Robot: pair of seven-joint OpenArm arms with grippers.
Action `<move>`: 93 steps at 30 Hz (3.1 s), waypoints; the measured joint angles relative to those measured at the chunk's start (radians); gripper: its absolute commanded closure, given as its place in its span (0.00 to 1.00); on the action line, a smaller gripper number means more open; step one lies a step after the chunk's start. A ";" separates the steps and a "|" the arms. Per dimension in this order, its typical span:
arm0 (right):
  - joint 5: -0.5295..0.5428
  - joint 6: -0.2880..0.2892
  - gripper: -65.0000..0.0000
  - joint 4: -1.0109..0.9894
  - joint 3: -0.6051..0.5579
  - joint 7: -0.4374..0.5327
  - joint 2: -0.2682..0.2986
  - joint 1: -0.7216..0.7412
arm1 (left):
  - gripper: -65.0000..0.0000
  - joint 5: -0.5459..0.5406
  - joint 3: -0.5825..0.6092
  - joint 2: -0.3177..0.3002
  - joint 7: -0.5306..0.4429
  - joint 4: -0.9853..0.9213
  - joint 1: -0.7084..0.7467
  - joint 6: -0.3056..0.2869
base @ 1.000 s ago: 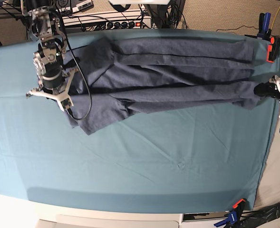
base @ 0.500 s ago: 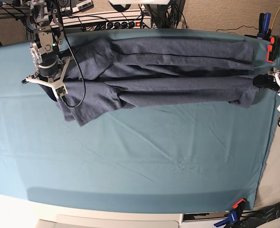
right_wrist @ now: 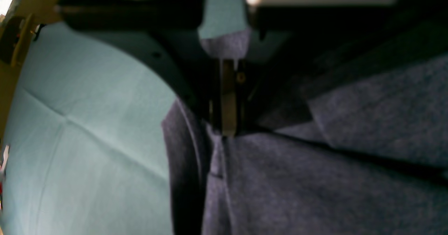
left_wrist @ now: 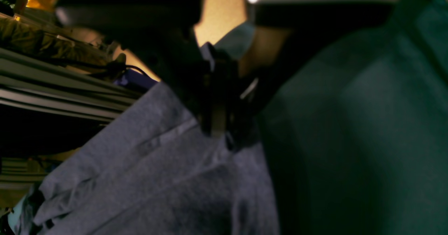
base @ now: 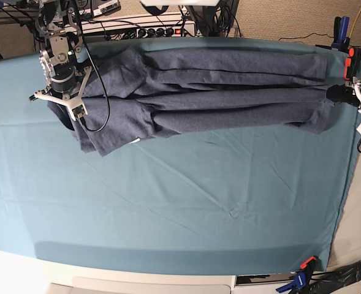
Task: Fold the T-shirt properly
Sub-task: 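Hold the shirt ends with both grippers and pull them apart to straighten, then open the right gripper and push the left gripper's hem end inward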
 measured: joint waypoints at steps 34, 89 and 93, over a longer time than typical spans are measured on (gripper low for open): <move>0.002 -0.061 0.62 0.178 0.028 -0.002 -0.049 -0.050 | 0.50 0.117 0.000 0.010 -0.154 0.053 0.085 0.001; 0.021 -0.060 0.62 0.350 0.035 0.050 -0.193 -0.044 | 0.50 0.137 -0.084 0.090 -0.208 0.043 0.103 0.154; 0.021 -0.060 0.62 0.350 0.035 0.050 -0.193 -0.043 | 0.51 0.122 -0.086 0.112 -0.222 0.044 0.115 0.151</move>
